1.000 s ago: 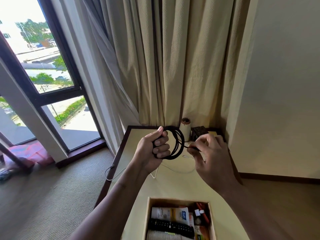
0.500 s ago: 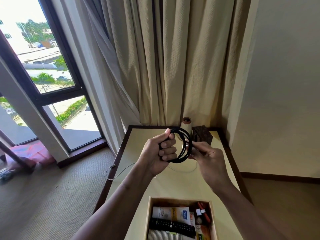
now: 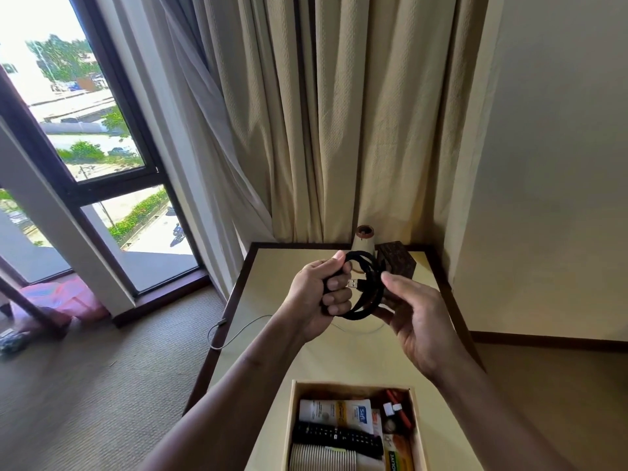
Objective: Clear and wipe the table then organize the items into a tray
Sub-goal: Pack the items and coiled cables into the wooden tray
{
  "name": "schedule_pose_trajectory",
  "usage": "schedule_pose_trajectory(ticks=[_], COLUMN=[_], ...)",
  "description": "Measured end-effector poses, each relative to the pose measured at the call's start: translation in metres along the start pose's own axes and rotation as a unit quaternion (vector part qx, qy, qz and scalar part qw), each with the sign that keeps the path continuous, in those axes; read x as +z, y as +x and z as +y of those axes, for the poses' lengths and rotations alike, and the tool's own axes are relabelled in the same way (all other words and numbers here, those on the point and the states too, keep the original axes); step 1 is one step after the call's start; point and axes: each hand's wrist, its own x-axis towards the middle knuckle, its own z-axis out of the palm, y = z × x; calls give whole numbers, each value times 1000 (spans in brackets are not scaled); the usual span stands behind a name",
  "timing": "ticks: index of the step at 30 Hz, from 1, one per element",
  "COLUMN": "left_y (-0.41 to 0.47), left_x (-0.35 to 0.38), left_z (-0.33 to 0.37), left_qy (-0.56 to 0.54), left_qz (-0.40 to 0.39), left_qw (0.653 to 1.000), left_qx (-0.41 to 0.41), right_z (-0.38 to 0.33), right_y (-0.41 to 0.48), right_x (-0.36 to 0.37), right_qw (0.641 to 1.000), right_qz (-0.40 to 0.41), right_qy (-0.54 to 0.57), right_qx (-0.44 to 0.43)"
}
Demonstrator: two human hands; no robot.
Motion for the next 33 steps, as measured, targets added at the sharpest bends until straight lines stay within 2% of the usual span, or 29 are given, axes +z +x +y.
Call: schedule_pose_trajectory(ticks=[4,8,12,15,17,18,20,21,22,24,25,26,28,30,33], left_y=[-3,-14,-29,-38,-42,-45,-55,-60,-65,-69,-70,-70,-70,-70,-69], left_x=[-2,-18,-34,-47,-60,-70,-95,-107,-117,-132,-135,-137,-138,-139,-141], left_z=[-12,-44,-104,-151,-175,-186,-202,-207,-209,-211,-212,-212,-215,-217,-215], left_qy=[73,115,103,215,350,429,592,647,681,715,716,706,661,628,614], left_qz=[10,-3,29,56,87,119,186,210,227,251,257,259,251,251,266], left_qw=[997,993,991,968,929,894,783,730,692,651,648,660,705,735,741], left_qx=[2,-11,-81,-113,-86,-55,31,65,76,43,14,-11,-40,-49,-51], right_z=[6,18,43,70,84,90,100,104,108,116,120,124,129,134,141], right_y=[-5,-11,-18,-25,-33,-37,-44,-47,-50,-54,-55,-56,-58,-58,-59], right_x=[-1,-17,-52,-79,-91,-96,-105,-107,-109,-109,-108,-107,-103,-99,-95], right_qw=[980,968,909,850,803,783,744,726,708,680,671,666,655,659,658], right_qz=[25,20,6,11,21,22,15,15,17,17,14,13,12,18,16], right_qy=[-189,-251,-413,-519,-586,-612,-658,-677,-694,-718,-725,-730,-736,-730,-727], right_qx=[-55,8,50,89,103,106,114,123,133,146,151,157,170,180,197])
